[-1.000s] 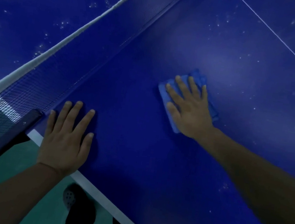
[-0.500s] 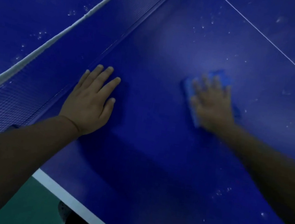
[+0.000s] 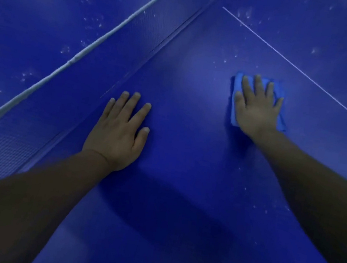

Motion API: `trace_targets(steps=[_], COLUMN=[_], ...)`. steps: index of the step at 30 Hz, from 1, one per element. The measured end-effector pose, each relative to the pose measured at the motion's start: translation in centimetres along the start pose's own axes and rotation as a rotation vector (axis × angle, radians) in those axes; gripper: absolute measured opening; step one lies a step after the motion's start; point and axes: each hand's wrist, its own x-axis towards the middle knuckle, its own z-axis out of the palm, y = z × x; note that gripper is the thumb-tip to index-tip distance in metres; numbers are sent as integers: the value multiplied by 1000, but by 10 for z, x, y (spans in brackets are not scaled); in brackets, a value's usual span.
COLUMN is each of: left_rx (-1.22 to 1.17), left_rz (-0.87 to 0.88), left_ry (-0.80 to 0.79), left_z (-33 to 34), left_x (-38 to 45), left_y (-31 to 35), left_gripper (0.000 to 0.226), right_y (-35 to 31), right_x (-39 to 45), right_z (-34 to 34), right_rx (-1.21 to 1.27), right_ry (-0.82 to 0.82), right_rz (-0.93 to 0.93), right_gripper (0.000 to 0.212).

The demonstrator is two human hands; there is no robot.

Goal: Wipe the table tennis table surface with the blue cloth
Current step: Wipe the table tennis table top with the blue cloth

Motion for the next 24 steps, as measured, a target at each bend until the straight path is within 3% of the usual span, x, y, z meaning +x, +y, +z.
trace_targets(steps=[2,5,8,10,12,14,17,19,22,23,24], left_rx=[-21,-19,-3,9,11,18,34,41,36,35,33], left_rz=[6,25,19,8,5,10,2,5,13,17,22], left_ry=[5,14,-1,5,12,6,-1,0,10,14,15], left_z=[0,1,3,4,4,4,4,5,6,5,5], left_x=[0,0,2,6,10,10,9,10,10,10,11], left_y=[0,-2,-3,-4,-4,-5,-5,-5,-5,-5,-4], left_gripper=[66,61,59,57,57,56,56,56,57,57,57], right_y=[-30,-75,-101,-88,-67,-77,-101,-85,-42,-40,-48], right_x=[-25,-78,-24,50,105,96,37,51,114,116,106], right_z=[7,20,12,10,0,3,22,14,-10,-15,-13], right_rx=[-46,-3,-30,-133,-101,-42,-90,-163,-116,-104,-97], right_ry=[90,80,27,71,83,75,50,27,-12,-32,-9], right_rz=[-151,-557,-724,-598,-336,-218,-653,-712,-213,-117,-147], right_gripper=[59,54,54,57,57,57,58,60,66,66,64])
